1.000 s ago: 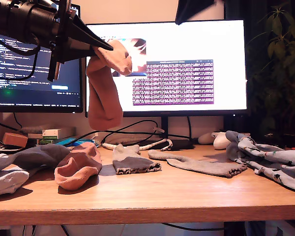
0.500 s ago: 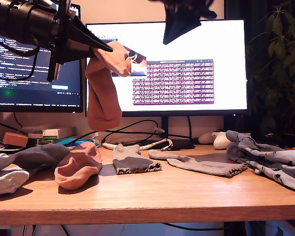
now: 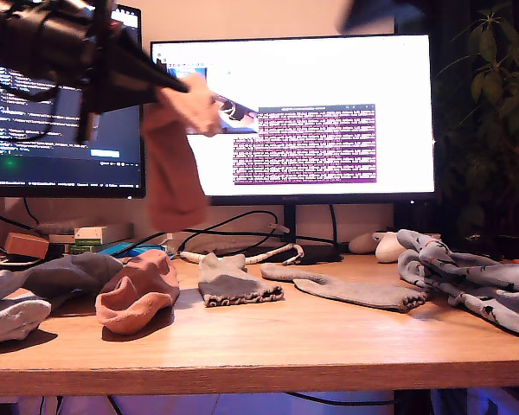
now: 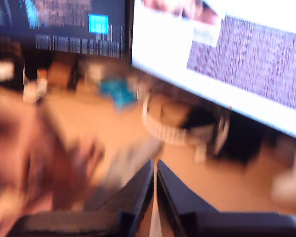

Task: Pair up the socks based on colour and pattern, by placing them on top of one another

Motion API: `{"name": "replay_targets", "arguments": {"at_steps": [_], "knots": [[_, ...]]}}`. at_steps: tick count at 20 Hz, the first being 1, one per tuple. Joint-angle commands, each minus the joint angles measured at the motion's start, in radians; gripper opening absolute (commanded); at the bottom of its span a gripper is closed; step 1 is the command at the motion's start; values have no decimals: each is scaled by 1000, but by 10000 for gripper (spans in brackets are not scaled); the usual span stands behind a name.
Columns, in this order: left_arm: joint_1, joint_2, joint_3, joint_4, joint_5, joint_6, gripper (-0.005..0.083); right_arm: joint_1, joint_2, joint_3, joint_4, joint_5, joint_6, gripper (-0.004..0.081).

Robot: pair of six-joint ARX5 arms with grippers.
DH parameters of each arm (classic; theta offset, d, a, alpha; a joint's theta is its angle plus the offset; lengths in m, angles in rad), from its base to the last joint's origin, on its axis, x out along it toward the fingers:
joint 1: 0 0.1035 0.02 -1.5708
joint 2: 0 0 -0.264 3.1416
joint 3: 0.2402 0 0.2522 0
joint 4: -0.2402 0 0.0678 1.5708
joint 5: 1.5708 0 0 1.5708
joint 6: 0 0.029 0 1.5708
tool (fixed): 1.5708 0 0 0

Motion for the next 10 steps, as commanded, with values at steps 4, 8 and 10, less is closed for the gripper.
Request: {"name": "replay_targets", "arguments": {"at_steps": [4,8,10], "knots": [[45,-6,32,15,-43,96,-21,5,-148,-114,-59,-11,16,-11],[57,25,56,36,-85,144,-21,15,-184,-124,-76,-33,28,-11],[57,68,82,39,-82,145,-21,42,-218,-144,-55,-24,28,-11]]}}
